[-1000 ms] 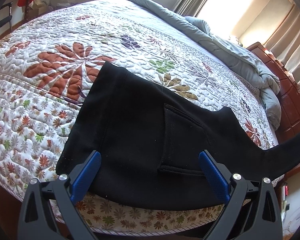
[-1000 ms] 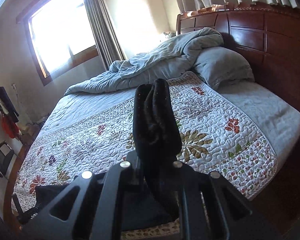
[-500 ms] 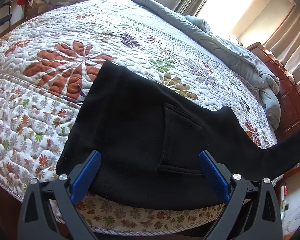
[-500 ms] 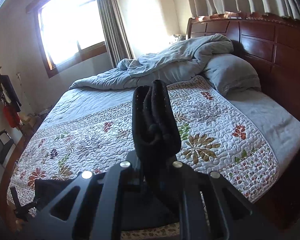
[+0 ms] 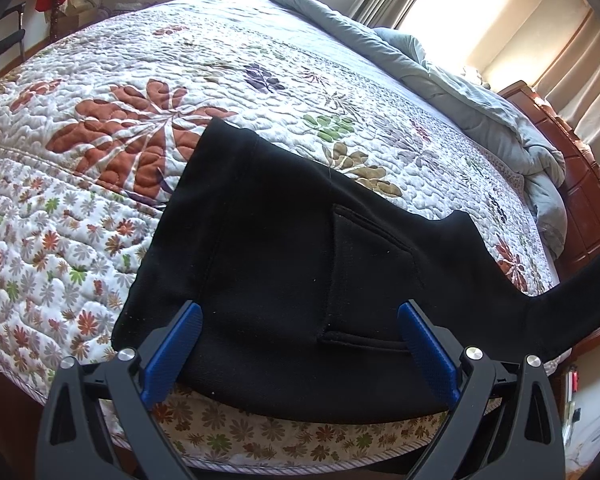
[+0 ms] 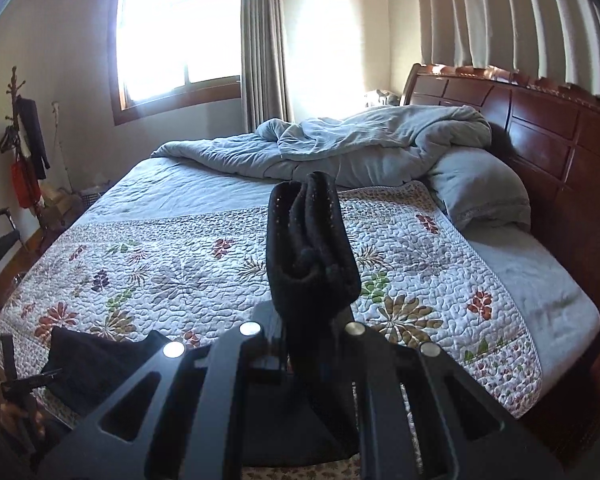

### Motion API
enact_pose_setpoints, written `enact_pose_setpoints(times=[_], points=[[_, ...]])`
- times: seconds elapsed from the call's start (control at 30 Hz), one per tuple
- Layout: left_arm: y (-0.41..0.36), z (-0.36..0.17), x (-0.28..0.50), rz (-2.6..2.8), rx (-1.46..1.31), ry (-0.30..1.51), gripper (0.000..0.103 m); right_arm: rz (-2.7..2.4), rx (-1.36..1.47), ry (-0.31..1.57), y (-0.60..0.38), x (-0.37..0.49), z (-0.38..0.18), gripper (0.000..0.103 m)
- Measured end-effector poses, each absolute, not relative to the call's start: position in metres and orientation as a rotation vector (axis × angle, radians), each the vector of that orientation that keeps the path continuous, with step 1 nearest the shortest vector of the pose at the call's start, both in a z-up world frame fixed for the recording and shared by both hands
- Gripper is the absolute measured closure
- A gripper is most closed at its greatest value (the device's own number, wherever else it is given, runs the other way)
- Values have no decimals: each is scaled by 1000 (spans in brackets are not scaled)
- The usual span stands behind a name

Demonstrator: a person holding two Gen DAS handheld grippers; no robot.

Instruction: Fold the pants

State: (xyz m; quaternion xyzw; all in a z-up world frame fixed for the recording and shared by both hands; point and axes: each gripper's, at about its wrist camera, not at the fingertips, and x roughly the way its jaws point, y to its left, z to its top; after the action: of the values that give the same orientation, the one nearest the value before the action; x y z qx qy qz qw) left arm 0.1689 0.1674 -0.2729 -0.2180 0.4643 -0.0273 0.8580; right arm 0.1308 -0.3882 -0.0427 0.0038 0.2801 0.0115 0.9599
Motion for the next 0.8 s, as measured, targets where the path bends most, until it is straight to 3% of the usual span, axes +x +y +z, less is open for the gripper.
enact_pose_setpoints(times=[0.8], points=[[169, -272, 166, -79, -463, 973, 4, 81, -101, 622, -344, 144, -58, 93]])
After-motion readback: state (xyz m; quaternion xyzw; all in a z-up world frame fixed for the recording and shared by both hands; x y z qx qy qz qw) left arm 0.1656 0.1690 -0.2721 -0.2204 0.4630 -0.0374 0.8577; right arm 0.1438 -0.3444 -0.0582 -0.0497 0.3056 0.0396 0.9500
